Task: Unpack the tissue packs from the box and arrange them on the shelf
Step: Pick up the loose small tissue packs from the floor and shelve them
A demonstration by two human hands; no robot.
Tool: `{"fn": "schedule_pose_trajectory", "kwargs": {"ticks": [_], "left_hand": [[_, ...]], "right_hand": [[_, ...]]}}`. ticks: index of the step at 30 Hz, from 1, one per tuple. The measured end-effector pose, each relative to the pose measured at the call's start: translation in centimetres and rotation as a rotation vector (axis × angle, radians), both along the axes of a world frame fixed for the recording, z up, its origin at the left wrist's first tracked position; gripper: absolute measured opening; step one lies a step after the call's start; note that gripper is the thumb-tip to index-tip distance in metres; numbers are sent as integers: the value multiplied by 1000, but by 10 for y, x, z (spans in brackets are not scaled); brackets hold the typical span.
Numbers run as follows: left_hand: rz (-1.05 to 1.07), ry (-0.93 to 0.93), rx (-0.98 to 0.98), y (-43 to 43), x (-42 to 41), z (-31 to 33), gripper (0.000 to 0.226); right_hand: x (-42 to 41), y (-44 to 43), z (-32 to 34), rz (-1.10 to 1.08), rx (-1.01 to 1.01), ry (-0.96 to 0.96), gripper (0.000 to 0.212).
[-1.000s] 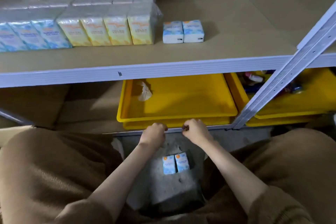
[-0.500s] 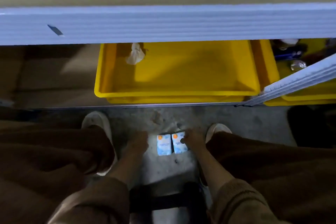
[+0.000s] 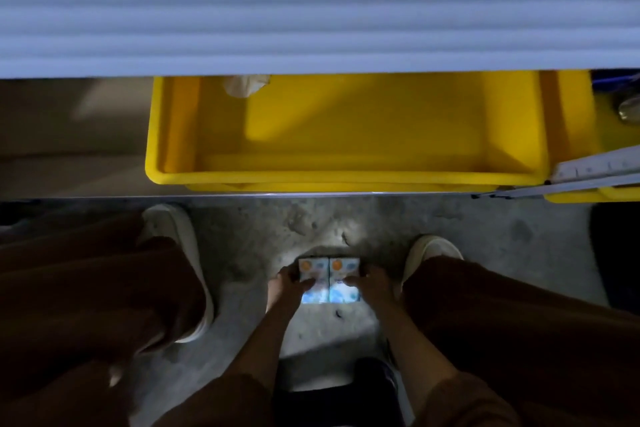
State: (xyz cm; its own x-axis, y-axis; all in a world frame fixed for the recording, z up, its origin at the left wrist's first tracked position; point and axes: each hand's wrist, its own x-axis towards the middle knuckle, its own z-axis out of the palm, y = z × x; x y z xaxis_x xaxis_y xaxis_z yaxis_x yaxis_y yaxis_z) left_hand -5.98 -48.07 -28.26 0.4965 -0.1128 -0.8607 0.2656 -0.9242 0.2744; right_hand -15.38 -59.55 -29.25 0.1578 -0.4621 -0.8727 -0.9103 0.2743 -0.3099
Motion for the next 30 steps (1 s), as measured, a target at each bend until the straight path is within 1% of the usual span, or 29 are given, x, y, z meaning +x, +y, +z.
{"fn": "schedule_pose_trajectory", "kwargs": {"ticks": [3, 7, 9, 10, 11, 12, 15, 19, 23, 27, 30], "left_hand": [[43, 17, -2, 2, 0, -2, 40], [47, 30, -26, 3, 4, 7, 33], [37, 37, -73, 2, 9, 14, 25], [38, 29, -99, 1, 12, 18, 16], [37, 18, -123, -1, 15, 22, 8], [39, -5, -160, -2, 18, 28, 6], [18, -65, -247, -10, 29, 56, 26], [4, -117, -331, -20, 39, 102, 35], [4, -189, -444, -30, 47, 153, 35], [52, -324, -547, -38, 50, 213, 35], [66, -433, -621, -42, 47, 259, 39]], "right_hand": [[-2, 7, 0, -47, 25, 1, 35], [-5, 1, 5, -123, 57, -37, 34], [-4, -6, 11, -164, 68, -75, 30], [-3, -9, 17, -176, 59, -98, 30], [0, -12, 25, -181, 38, -121, 31], [3, -15, 36, -187, 24, -154, 32], [11, -22, 70, -199, 13, -237, 36], [16, -30, 112, -233, -23, -343, 37], [20, -41, 165, -227, -105, -445, 31], [23, -49, 230, -195, -185, -550, 28], [21, -53, 288, -233, -173, -636, 34]]}}
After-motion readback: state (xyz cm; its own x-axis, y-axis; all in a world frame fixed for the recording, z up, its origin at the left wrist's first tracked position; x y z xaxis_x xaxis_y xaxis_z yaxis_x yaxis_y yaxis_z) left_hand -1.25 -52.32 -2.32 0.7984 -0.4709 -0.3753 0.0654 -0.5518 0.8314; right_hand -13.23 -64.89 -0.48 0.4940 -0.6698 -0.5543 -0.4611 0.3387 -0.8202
